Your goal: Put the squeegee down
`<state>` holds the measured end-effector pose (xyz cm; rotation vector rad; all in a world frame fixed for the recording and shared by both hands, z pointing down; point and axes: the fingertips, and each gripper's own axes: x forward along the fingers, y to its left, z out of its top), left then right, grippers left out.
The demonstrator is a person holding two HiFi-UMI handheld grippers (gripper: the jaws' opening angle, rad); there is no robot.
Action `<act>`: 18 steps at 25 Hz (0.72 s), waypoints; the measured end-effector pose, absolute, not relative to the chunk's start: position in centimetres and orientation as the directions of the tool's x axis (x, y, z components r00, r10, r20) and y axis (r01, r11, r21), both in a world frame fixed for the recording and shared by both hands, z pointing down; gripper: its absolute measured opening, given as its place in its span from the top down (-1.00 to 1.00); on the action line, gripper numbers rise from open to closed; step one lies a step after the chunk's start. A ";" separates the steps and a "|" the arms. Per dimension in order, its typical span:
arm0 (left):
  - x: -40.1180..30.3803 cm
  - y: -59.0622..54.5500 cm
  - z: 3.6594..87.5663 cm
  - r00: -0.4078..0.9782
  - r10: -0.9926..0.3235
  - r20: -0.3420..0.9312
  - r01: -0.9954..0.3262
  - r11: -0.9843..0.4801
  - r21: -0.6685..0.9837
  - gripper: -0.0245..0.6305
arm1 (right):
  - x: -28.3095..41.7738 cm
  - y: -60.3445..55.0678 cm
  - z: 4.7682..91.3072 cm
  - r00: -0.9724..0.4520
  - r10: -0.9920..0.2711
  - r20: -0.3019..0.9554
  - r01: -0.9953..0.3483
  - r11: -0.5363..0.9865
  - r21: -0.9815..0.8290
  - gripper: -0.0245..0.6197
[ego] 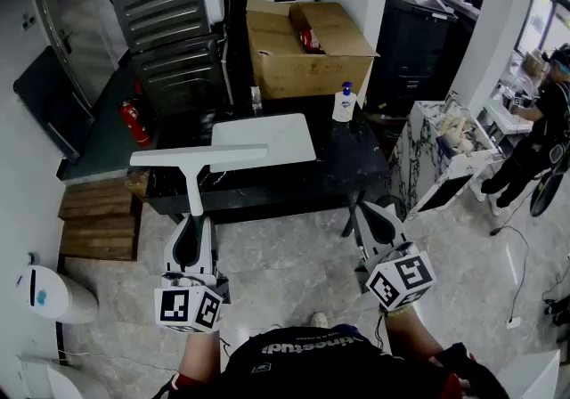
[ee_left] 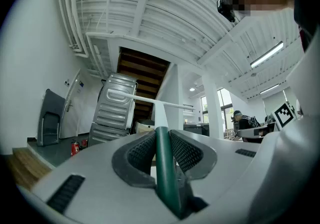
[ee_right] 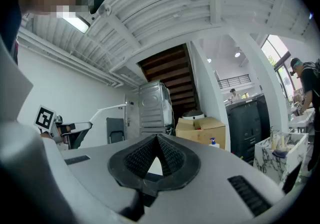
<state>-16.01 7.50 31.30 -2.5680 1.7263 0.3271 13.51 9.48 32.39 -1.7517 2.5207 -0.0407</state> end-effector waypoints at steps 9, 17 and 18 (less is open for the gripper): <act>-16.0 7.5 31.3 0.358 -0.915 -0.187 -0.921 -0.379 0.094 0.61 | 13.7 9.3 32.3 -0.351 -0.936 -0.041 -0.934 0.353 -0.055 0.80; -15.2 7.2 31.3 0.359 -0.915 -0.184 -0.920 -0.380 0.096 0.61 | 14.3 9.2 32.2 -0.355 -0.933 -0.053 -0.932 0.358 -0.057 0.80; -15.1 7.2 31.3 0.361 -0.914 -0.184 -0.919 -0.382 0.097 0.61 | 14.2 9.2 32.1 -0.359 -0.932 -0.055 -0.931 0.361 -0.056 0.80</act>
